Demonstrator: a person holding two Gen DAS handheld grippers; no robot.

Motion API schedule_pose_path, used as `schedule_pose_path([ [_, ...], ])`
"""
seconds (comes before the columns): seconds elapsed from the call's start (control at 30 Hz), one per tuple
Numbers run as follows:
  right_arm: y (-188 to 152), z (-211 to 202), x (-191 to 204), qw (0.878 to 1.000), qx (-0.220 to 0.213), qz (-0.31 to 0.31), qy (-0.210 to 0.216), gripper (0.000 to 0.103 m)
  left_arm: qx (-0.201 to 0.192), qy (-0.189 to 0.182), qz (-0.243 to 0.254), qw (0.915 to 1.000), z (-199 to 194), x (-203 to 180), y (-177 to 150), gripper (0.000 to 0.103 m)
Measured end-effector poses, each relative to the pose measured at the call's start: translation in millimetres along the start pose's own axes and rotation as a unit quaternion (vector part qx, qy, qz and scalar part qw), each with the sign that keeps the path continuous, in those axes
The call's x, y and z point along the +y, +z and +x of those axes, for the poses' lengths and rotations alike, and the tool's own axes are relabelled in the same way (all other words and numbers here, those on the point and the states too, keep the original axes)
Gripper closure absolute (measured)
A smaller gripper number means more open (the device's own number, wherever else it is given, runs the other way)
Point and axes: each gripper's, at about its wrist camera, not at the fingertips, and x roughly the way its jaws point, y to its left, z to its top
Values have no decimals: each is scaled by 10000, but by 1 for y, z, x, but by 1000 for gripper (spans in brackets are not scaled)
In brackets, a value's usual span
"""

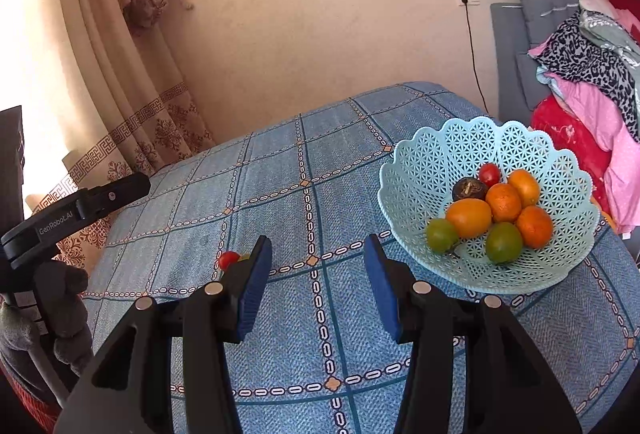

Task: Organize fruits
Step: 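Withdraw both tools from the basket toward the last red and green tomatoes, then lower the open right tool around the red and green tomatoes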

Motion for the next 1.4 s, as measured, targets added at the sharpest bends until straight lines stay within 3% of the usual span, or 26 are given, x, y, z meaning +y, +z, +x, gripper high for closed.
schedule_pose_path([
  [0.3, -10, 34, 24, 9987, 413, -207, 222, 55, 204, 127, -6, 9997, 27, 12, -14, 5],
  [0.47, -12, 57, 36, 9963, 705, -322, 377, 55, 346, 437, 33, 9984, 42, 21, -21, 5],
  [1.0, -19, 121, 68, 9871, 1270, -822, 520, 55, 478, 468, -318, 9973, 55, 49, -27, 5],
  [1.4, -27, 141, 73, 9848, 1451, -723, 620, 66, 598, 495, -410, 9961, 64, 52, -32, 5],
])
